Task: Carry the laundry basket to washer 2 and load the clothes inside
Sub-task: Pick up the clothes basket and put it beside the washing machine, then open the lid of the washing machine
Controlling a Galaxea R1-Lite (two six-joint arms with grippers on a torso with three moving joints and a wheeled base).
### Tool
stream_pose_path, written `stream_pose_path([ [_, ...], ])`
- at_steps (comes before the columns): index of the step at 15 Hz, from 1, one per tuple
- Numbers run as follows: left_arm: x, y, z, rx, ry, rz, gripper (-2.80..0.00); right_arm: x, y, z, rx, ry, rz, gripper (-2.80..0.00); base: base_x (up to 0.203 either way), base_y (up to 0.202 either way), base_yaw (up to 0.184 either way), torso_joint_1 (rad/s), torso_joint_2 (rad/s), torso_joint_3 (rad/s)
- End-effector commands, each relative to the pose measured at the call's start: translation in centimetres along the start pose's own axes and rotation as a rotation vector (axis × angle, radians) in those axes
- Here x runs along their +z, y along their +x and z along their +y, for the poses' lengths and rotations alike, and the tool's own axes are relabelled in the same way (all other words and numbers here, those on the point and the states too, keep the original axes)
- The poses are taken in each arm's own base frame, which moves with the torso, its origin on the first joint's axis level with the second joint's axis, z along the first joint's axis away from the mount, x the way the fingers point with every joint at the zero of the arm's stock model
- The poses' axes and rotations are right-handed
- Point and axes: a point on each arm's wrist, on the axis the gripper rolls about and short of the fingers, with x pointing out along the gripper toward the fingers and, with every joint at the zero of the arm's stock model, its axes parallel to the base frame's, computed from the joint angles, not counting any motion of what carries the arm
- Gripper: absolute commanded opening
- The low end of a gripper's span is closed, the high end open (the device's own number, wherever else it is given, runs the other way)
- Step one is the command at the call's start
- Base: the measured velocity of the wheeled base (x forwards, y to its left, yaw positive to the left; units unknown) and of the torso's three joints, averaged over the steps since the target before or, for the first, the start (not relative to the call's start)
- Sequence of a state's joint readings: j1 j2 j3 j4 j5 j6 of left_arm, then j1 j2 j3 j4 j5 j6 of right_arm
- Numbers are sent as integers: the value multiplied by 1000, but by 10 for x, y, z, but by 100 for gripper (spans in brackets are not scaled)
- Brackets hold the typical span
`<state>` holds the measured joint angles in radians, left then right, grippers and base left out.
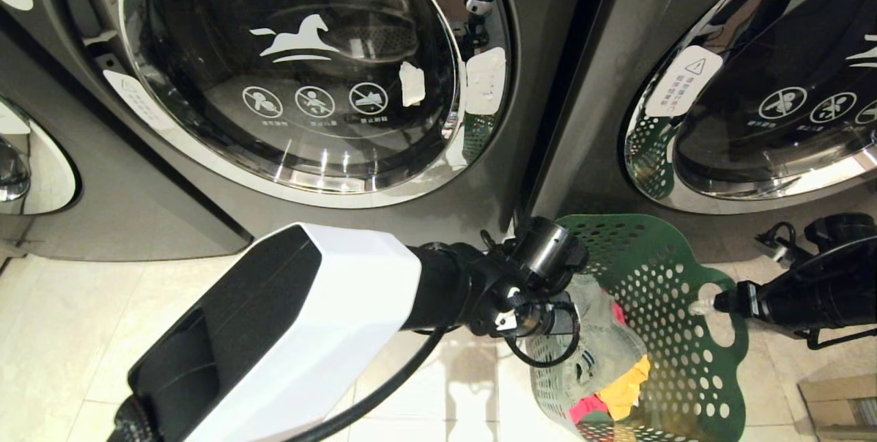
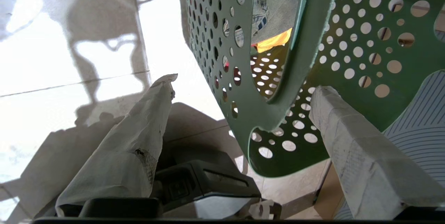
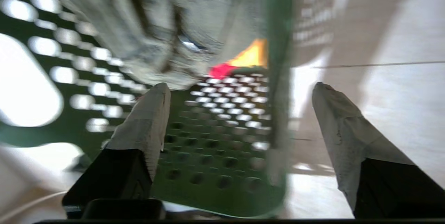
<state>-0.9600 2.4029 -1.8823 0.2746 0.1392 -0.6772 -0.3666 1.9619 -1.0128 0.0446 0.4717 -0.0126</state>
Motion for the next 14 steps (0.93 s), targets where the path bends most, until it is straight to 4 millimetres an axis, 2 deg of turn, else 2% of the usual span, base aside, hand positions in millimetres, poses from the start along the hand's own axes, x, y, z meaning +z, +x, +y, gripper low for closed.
stream_pose_path([
  [1,11,-22,-1,-1,-11,-22,0,0,-5,2,-40,-50,-22,0,0,0,0,0,0,0],
  [4,27,-55,0,12,-23,-54,0,9,-29,14,-38,-101,-117,0,0,0,0,0,0,0],
  [5,31,-67,0,20,-26,-68,-280,11,-40,19,-38,-118,-147,-98,0,0,0,0,0,0],
  [6,34,-79,0,27,-31,-80,-280,12,-51,25,-38,-134,-177,-280,0,0,0,0,0,0],
  [8,42,-109,2,48,-37,-111,-280,7,-77,39,-37,-162,-234,-280,0,0,0,0,0,0],
  [10,48,-149,9,72,-63,-145,-280,-10,-111,58,-35,-193,-293,-280,0,0,0,0,0,0],
  [12,49,-184,33,110,-133,-164,-280,-35,-141,78,-24,-213,-330,-280,0,0,0,0,0,0],
  [14,50,-225,69,155,-212,-211,-280,-63,-159,95,7,-230,-347,-280,0,0,0,0,0,0],
])
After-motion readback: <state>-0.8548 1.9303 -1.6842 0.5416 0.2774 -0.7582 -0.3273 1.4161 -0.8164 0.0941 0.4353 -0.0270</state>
